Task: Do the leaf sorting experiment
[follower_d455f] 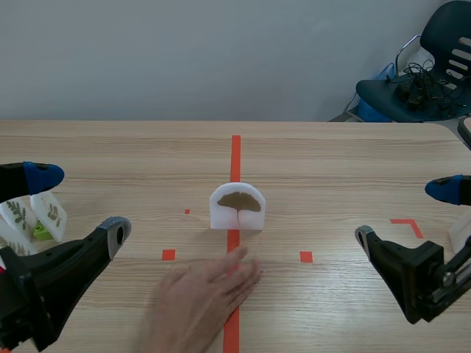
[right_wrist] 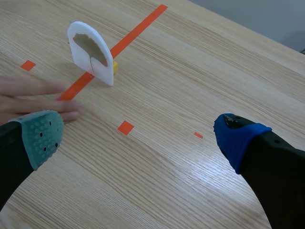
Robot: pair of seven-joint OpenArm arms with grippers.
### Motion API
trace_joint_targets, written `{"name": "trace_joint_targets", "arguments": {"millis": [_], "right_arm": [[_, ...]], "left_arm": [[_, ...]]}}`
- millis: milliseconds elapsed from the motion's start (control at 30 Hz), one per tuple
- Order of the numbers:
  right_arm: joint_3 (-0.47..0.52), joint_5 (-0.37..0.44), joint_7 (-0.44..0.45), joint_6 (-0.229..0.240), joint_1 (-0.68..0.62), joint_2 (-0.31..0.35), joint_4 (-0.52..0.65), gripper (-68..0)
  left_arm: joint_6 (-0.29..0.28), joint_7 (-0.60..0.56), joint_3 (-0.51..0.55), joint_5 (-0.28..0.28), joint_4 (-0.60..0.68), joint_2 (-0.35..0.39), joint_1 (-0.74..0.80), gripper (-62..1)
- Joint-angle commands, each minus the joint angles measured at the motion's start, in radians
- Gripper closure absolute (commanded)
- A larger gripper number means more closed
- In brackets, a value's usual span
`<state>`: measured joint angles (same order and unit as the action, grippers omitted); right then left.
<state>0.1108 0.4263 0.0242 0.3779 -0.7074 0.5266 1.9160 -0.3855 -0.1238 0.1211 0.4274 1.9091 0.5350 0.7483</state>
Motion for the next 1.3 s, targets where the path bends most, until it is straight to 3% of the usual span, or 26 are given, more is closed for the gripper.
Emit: {"name": "trace_joint_targets", "arguments": {"millis": [0,300,567,867,1033,1267], "right_arm": [[0.008,0.007,0.015,-0.003,0.01,0.008,0.011,-67.9],[0.008,0.007,0.014,-0.005,0.018,0.008,0.011,-67.9],[0.007,-0.017,-0.03,-0.004,0.136,-0.007,-0.027,-67.9],[-0.064,-0.016,-0.029,0.016,0.327,-0.036,-0.203,-67.9],[-0.145,-0.016,-0.025,0.058,0.428,-0.082,-0.328,-67.9],[-0.267,-0.02,0.013,0.064,0.56,-0.16,-0.52,-67.9]], "left_arm": [[-0.002,-0.011,-0.001,0.01,0.015,0.003,-0.003,-62.3],[-0.002,-0.011,-0.001,0.01,0.015,0.003,-0.003,-62.3],[-0.002,-0.011,-0.001,0.01,0.015,0.003,-0.003,-62.3],[-0.002,-0.011,-0.001,0.01,0.015,0.003,-0.003,-62.3],[-0.002,-0.011,-0.001,0.01,0.015,0.003,-0.003,-62.3],[-0.002,-0.011,-0.001,0.01,0.015,0.003,-0.003,-62.3]]}}
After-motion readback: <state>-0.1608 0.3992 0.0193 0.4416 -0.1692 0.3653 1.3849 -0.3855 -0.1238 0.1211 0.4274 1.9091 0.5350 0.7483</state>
